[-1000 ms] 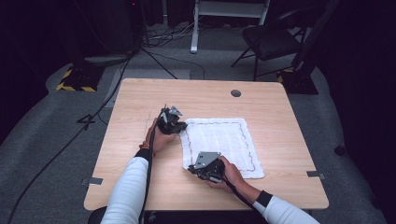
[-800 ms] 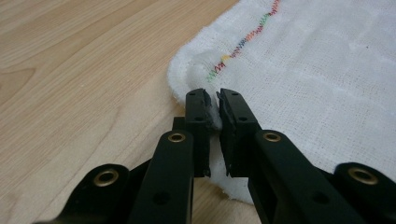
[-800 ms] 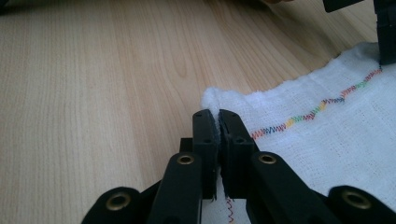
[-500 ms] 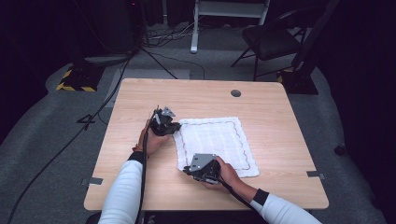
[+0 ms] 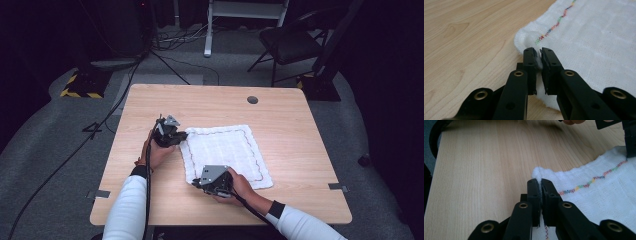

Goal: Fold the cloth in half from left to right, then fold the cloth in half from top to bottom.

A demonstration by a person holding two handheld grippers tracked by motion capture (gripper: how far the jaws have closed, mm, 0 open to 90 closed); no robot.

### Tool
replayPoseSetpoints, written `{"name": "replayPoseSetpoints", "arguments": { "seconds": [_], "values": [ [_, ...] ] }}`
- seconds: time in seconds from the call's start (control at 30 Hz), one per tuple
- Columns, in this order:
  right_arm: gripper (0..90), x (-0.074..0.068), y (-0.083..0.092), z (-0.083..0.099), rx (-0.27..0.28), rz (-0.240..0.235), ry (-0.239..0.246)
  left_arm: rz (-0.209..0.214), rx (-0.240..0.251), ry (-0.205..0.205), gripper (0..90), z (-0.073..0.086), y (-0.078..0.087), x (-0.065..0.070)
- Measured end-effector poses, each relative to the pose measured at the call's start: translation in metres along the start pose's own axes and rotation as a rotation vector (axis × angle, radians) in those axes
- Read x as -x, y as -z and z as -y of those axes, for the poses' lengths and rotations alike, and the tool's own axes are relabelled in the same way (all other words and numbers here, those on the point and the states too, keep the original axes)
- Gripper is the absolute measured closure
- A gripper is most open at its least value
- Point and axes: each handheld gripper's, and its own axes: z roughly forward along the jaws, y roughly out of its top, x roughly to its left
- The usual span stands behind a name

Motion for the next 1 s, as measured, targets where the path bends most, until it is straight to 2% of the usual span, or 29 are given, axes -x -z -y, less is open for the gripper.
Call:
{"name": "replayPoseSetpoints", "arguments": {
  "seconds": [0.2, 0.4, 0.7, 0.83, 0.9, 1.0],
  "values": [
    [86.4, 0.001, 0.004, -0.002, 0.017, 0.001, 0.006, -0.009, 0.012, 0.012, 82.5, 0.000, 0.008, 0.003],
    [86.4, 0.002, 0.010, -0.002, 0.030, 0.004, 0.010, -0.021, 0.038, -0.001, 82.7, -0.004, 0.013, 0.004],
    [86.4, 0.010, 0.030, 0.001, 0.061, 0.053, -0.006, -0.020, 0.075, 0.001, 83.0, -0.015, 0.009, 0.009],
    [86.4, 0.012, 0.040, 0.005, 0.072, 0.069, -0.016, -0.014, 0.096, -0.012, 83.1, -0.026, 0.005, 0.015],
    [86.4, 0.014, 0.045, 0.008, 0.074, 0.077, -0.030, -0.007, 0.107, -0.023, 83.2, -0.031, 0.002, 0.020],
    [86.4, 0.016, 0.055, 0.011, 0.084, 0.088, -0.061, -0.005, 0.095, -0.039, 83.2, -0.037, -0.004, 0.026]
  ]
}}
